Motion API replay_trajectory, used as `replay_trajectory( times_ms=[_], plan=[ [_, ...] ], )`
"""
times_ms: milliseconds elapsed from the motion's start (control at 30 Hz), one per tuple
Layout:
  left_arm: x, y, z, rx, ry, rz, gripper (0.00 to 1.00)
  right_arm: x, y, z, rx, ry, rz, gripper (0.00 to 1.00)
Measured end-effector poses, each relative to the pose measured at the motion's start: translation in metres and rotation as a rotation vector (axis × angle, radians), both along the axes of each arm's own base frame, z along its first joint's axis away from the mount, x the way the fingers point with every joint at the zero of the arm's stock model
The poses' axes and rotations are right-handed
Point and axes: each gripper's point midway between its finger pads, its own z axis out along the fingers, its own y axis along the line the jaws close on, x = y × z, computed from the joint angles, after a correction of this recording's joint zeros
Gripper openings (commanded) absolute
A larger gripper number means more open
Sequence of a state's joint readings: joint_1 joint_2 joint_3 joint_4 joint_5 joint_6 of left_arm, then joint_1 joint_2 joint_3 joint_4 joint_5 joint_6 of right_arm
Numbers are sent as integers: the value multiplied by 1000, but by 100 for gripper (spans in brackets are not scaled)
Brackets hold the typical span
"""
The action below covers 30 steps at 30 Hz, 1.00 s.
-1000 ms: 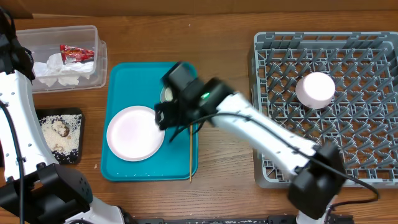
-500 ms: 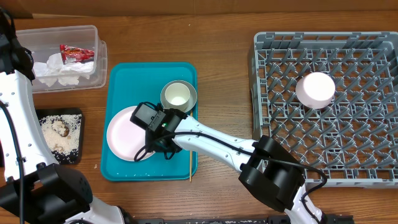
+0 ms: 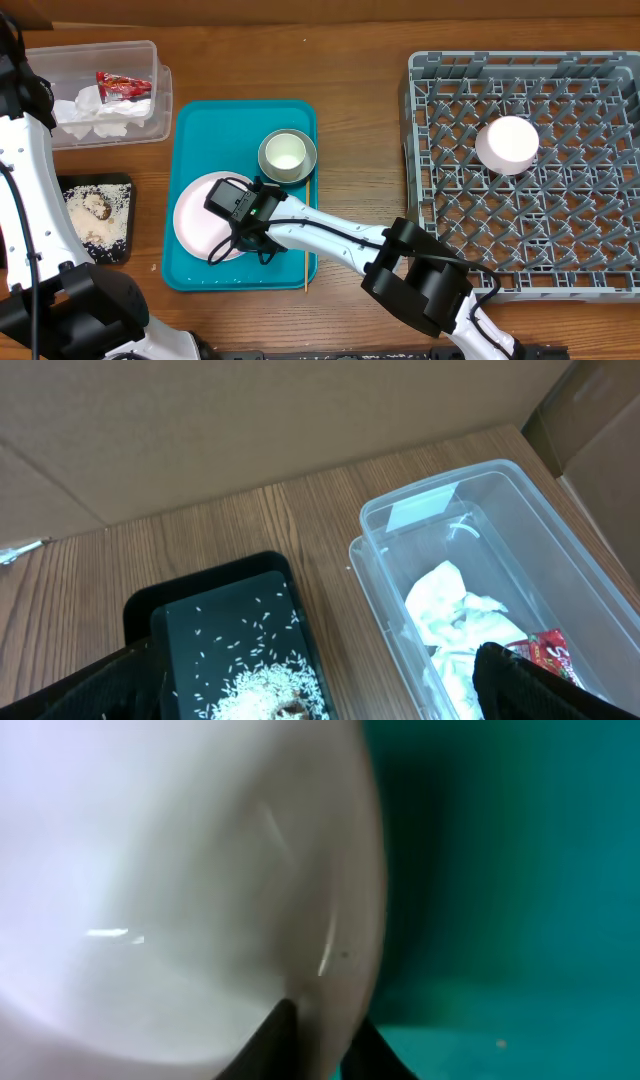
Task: Sort waste into correct bins and load items into the dishwasher
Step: 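Grasp the rim of the white plate on the teal tray with the right gripper, then carry the white plate to the rack and stand it upright at the back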
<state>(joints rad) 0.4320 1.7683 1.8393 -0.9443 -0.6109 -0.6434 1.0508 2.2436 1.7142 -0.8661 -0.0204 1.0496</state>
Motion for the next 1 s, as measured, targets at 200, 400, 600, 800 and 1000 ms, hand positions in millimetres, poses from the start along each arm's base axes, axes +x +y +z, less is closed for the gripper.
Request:
replay_trajectory(
  times_ms=[200, 400, 600, 800, 1000],
  plan=[
    [0, 0, 0, 0, 0, 0, 100, 0, -3, 1, -9, 3, 6, 4],
    [0, 0, 0, 0, 0, 0, 100, -1, -5, 20, 0, -24, 77, 4],
    [0, 0, 0, 0, 0, 0, 100, 4, -14, 108, 107, -127, 182, 4],
    [0, 0, 0, 0, 0, 0, 100, 51, -85, 250, 242, -387, 131, 4],
    [0, 0, 0, 0, 0, 0, 100, 122, -234, 306, 72, -601, -215, 4]
  ],
)
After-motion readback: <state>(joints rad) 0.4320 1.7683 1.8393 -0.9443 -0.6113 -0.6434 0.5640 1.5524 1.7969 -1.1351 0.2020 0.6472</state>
